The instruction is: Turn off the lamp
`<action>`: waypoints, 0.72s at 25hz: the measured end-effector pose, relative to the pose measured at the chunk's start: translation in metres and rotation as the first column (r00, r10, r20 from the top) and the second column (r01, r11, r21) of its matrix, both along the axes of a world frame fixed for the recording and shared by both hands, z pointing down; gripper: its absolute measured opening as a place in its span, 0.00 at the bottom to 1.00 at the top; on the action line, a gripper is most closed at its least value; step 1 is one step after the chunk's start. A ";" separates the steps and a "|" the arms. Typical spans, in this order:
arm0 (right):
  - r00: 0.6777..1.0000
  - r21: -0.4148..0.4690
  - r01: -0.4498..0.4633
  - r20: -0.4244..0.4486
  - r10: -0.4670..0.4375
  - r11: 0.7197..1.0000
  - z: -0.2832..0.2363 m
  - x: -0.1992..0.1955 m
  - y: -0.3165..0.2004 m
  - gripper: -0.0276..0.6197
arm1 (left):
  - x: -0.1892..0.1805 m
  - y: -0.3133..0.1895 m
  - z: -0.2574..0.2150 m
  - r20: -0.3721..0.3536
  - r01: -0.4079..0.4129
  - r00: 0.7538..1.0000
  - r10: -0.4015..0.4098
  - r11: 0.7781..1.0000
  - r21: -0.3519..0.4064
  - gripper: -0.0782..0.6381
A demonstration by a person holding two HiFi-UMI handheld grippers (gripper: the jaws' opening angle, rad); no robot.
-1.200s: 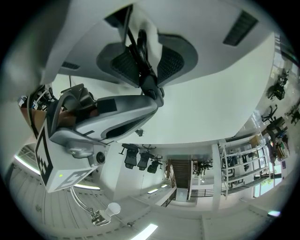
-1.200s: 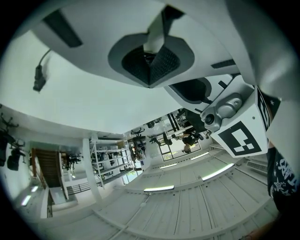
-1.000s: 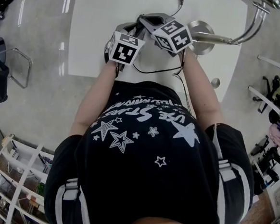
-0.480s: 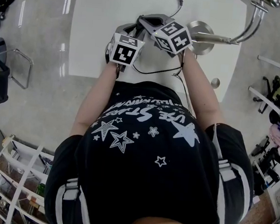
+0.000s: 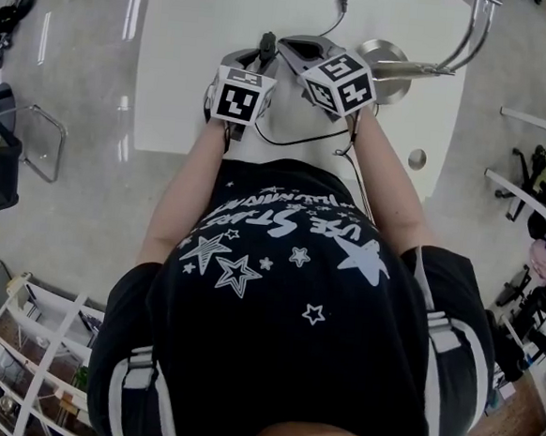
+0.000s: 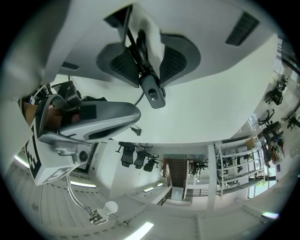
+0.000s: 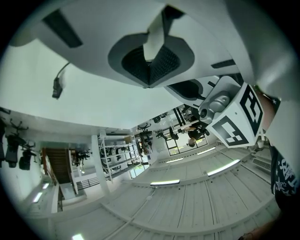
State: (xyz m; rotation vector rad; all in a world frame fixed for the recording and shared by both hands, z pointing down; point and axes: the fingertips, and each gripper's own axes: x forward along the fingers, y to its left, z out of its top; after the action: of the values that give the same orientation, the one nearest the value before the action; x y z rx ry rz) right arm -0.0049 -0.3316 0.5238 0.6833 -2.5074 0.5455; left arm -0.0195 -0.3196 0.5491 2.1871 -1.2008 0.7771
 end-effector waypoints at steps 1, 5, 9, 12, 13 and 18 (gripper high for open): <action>1.000 -0.002 -0.012 0.007 0.012 1.000 -0.001 0.004 0.003 0.05 | 0.001 0.001 0.001 -0.004 0.000 1.000 0.000 1.000 -0.003 0.30; 0.999 -0.003 -0.036 0.021 0.036 0.999 -0.004 0.014 0.014 0.05 | -0.001 0.001 0.002 0.010 -0.005 1.000 0.005 1.000 -0.007 0.30; 0.998 0.005 -0.054 0.024 0.054 0.999 -0.011 0.023 0.022 0.05 | -0.004 0.000 0.001 0.031 0.012 0.999 -0.012 1.000 0.009 0.30; 0.997 0.014 -0.071 0.034 0.070 0.997 -0.017 0.033 0.029 0.05 | -0.008 0.001 0.000 0.049 0.036 0.998 -0.037 0.999 0.025 0.34; 0.996 0.016 -0.076 0.037 0.076 0.997 -0.018 0.037 0.033 0.05 | -0.009 0.001 -0.002 0.054 0.048 0.997 -0.050 0.998 0.035 0.37; 0.993 0.018 -0.104 0.053 0.103 0.994 -0.023 0.057 0.050 0.05 | -0.016 0.011 -0.013 0.072 0.094 0.992 -0.100 0.993 0.077 0.40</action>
State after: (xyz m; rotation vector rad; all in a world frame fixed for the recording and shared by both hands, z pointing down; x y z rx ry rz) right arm 0.0525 -0.2813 0.5009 0.8206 -2.5399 0.5814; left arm -0.0355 -0.3090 0.5359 2.1569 -1.3832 0.7930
